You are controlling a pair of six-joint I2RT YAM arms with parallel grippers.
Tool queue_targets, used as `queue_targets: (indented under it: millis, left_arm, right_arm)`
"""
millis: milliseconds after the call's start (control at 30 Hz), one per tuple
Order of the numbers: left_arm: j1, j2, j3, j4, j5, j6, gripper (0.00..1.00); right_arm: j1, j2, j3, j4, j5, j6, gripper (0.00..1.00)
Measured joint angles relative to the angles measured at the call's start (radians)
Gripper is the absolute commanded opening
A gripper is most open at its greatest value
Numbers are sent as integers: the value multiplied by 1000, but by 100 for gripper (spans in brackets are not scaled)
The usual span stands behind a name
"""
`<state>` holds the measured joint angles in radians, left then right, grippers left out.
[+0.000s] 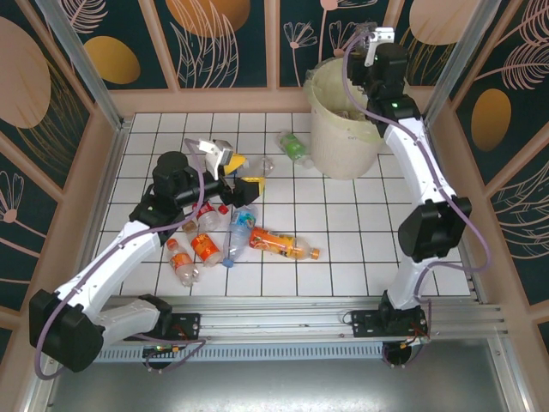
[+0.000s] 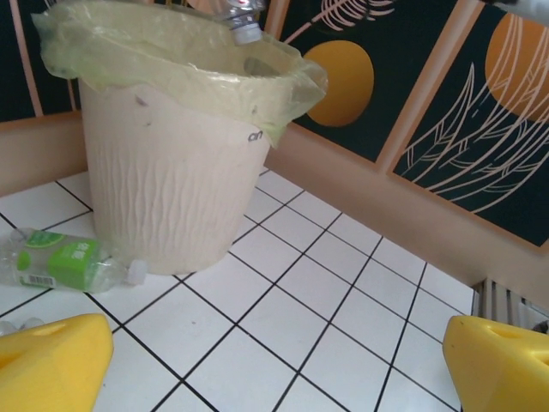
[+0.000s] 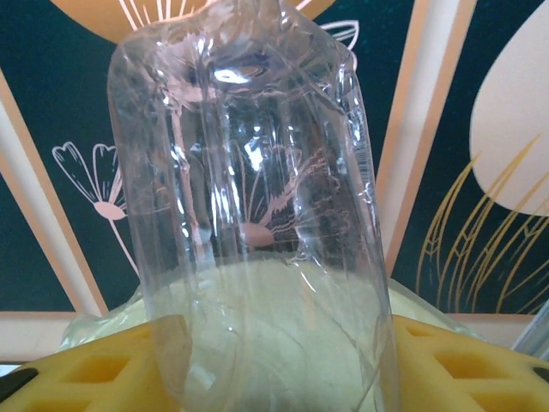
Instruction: Put the plastic bottles in the bin
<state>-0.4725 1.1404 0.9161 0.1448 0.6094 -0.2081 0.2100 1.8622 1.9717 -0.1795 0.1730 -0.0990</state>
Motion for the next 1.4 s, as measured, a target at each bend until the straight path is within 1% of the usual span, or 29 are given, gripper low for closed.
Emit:
queue_targets:
  millis: [233,400,533,833,1233,1400]
  left_arm:
    - [0,17,16,-36,15,29,99]
    - [0,16,16,-51,14,41,98]
    - [0,16,16,-53,15,46,98]
    - [0,16,17,-59,14,48,99]
    - [2,16,17,-72,14,51,98]
    - [3,16,17,-71,11,51,99]
  right_arm:
    - [-6,188,174,-169,-64,11,58]
    - [-6,238,200,-266,-75,35,61]
    - [-6,241,203,-300,-73,55,65]
    - [-7,241,215,-301,-64,79,76]
    - [-13,236,217,-299,-61,91,80]
    - [-13,154,123,-272,-62,99,80]
